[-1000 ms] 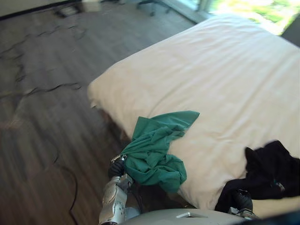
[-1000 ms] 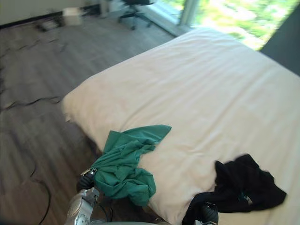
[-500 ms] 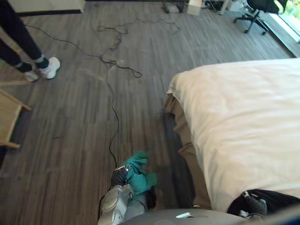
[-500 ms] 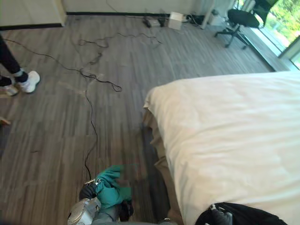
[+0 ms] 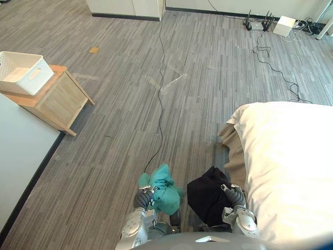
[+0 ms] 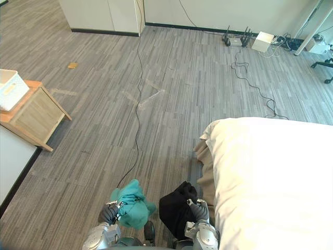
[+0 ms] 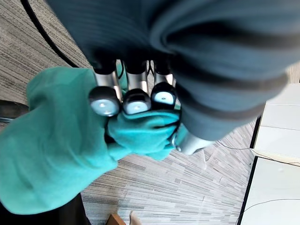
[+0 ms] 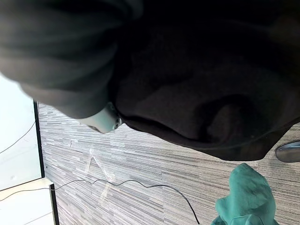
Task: Tidy the bed and pick cloth on bed and put in laundry
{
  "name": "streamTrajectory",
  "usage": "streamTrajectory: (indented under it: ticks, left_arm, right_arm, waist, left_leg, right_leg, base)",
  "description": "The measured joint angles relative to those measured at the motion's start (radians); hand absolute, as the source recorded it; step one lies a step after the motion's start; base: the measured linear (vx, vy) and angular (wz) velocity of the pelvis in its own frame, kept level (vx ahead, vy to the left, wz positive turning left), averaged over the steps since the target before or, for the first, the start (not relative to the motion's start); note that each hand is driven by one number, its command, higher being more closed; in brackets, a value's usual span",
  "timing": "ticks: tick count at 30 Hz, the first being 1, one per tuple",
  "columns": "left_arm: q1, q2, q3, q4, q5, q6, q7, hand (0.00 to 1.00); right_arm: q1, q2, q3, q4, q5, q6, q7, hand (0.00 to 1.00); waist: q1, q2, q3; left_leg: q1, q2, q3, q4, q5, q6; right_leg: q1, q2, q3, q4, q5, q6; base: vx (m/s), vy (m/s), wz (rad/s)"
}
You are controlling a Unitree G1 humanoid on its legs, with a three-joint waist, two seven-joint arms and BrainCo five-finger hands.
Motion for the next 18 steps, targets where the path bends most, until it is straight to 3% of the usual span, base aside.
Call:
streamTrajectory:
  ticks: [6,10,12,13,15,18]
  left_arm:
    - [0.000,0.000,0.000,0.005,0.013,0.000,0.003,1.00]
    - [-0.008,-0.004,-0.010,0.013,0.048,0.000,0.030,1.00]
    - [-0.040,-0.006,-0.020,0.033,0.049,0.000,0.043,1.00]
    - [-0.067,-0.018,-0.017,0.037,0.049,0.000,0.056,1.00]
    - [-0.096,-0.030,-0.015,0.037,0.051,0.000,0.077,1.00]
    - [-0.111,-0.039,-0.016,0.039,0.067,0.000,0.094,1.00]
  right_arm:
    - [0.001,-0.002,-0.004,0.027,0.001,-0.002,0.001,1.00]
    - [0.007,-0.016,-0.005,0.077,0.031,-0.003,0.001,1.00]
    - [0.007,-0.023,-0.008,0.079,0.057,-0.006,0.000,1.00]
    - [0.014,-0.042,-0.013,0.076,0.075,-0.009,-0.001,1.00]
    - [0.005,-0.058,-0.012,0.072,0.092,-0.016,-0.004,1.00]
    - [0.004,-0.068,-0.047,0.066,0.096,-0.018,-0.017,1.00]
  waist:
    - [0.002,0.002,0.001]
    - [-0.004,0.023,0.014]
    - [-0.005,0.030,0.022]
    - [-0.001,0.033,0.040]
    - [0.000,0.036,0.065]
    - [0.006,0.050,0.069]
  left_leg:
    - [0.010,0.008,0.033,0.005,0.000,-0.001]
    - [0.030,0.015,0.043,0.008,-0.003,-0.005]
    - [-0.016,0.023,0.037,0.093,-0.038,-0.025]
    - [-0.081,0.041,0.036,0.230,-0.092,-0.053]
    - [-0.148,0.055,0.031,0.370,-0.113,-0.079]
    - [-0.171,0.071,0.034,0.404,-0.150,-0.066]
  right_leg:
    - [0.001,0.006,0.031,0.001,0.002,-0.003]
    - [0.018,0.011,0.036,0.006,0.002,-0.004]
    - [0.017,0.007,0.028,0.011,0.002,-0.005]
    - [0.016,0.009,0.016,0.015,-0.003,-0.025]
    - [0.034,0.006,-0.014,0.010,-0.012,-0.042]
    - [0.048,0.016,-0.052,0.005,-0.017,-0.049]
  base:
    - [0.00,-0.004,-0.12]
    - [-0.02,-0.048,-0.09]
    - [-0.05,-0.075,0.13]
    - [-0.08,-0.081,0.22]
    - [-0.11,-0.072,0.42]
    - [-0.06,-0.020,0.38]
